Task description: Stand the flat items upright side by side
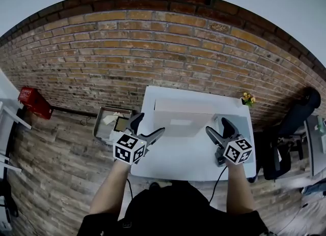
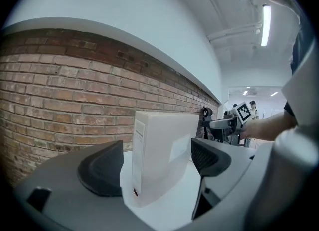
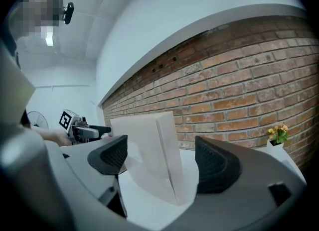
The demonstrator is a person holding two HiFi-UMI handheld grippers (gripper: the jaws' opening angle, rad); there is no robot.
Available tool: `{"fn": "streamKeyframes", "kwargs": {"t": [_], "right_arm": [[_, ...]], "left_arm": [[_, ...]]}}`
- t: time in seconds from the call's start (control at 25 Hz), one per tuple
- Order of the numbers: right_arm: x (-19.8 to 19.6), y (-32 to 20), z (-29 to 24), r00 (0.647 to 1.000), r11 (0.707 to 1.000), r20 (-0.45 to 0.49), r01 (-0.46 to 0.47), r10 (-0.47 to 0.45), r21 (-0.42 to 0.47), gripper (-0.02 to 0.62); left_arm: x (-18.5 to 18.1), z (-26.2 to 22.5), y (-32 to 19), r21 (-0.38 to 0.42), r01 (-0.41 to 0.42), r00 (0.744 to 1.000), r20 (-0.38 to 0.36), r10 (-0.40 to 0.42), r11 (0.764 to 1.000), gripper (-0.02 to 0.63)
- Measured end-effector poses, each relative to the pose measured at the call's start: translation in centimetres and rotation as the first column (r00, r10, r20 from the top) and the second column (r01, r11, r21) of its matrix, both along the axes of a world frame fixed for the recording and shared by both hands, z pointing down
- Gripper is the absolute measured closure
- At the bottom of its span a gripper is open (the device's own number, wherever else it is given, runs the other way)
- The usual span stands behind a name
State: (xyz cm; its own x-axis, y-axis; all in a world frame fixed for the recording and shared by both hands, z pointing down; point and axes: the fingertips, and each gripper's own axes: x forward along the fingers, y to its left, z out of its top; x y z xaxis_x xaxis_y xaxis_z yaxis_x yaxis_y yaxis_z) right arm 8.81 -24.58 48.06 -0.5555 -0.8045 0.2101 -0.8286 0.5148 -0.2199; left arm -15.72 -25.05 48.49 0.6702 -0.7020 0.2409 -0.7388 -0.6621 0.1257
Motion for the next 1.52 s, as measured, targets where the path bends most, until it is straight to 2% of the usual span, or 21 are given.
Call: {"fn": "streamKeyframes", "kwargs": {"t": [0.12,0.24,0.32,0.52,0.72,0.84,0.96,1.2,1.32,1.52], "right_arm": [[-0.4,1.8,0.5,1.000,1.000,-0.007,-0.004,0.004,-0.015,0.167],[-0.5,3.3,0.7,1.000,0.999,-0.007,-0.001,0.001,-0.033,0.148],[-0.3,4.0,0.7,1.000,0.999,-0.004,0.004,-0.004,-0.043,0.122],[0.8,5.0,0.9,1.000,0.999,-0.004,0.029,-0.029,-0.044,0.091],[2.4,6.6,0.4,0.995,0.997,0.067,0.072,-0.071,-0.022,0.075],[5.5,9.1,0.7,0.989,0.992,0.092,0.119,-0.115,-0.040,0.061],[10.9,11.7,1.5,0.982,0.988,0.151,0.128,-0.114,-0.082,0.060],[20.3,15.6,4.4,0.970,0.979,0.229,0.116,-0.076,-0.167,0.060],[23.1,16.8,5.3,0.966,0.970,0.243,0.138,-0.087,-0.200,0.060],[24.7,16.0,6.7,0.968,0.960,0.236,0.144,-0.086,-0.241,0.061]], "left_arm": [[-0.5,0.0,0.6,-0.002,0.032,0.999,0.010,-0.032,0.999,0.155],[-0.6,-0.7,1.4,0.008,0.072,0.997,-0.020,-0.071,0.997,0.161],[0.1,-1.2,2.1,0.027,0.067,0.998,-0.017,-0.066,0.997,0.161],[3.7,-1.9,3.9,0.035,0.006,1.000,-0.011,-0.005,0.999,0.161],[9.3,-2.0,5.2,0.010,-0.016,0.999,-0.027,0.016,1.000,0.161],[14.7,-2.0,6.0,-0.012,-0.028,0.998,-0.056,0.027,1.000,0.161],[20.5,-1.3,7.1,-0.047,-0.034,0.996,-0.080,0.030,0.998,0.161],[29.1,1.1,9.9,-0.111,-0.013,0.999,-0.035,0.009,0.994,0.161],[31.8,1.5,10.6,-0.122,0.001,1.000,-0.013,-0.003,0.992,0.161],[32.5,2.7,10.5,-0.177,0.025,1.000,0.004,-0.025,0.984,0.161]]}}
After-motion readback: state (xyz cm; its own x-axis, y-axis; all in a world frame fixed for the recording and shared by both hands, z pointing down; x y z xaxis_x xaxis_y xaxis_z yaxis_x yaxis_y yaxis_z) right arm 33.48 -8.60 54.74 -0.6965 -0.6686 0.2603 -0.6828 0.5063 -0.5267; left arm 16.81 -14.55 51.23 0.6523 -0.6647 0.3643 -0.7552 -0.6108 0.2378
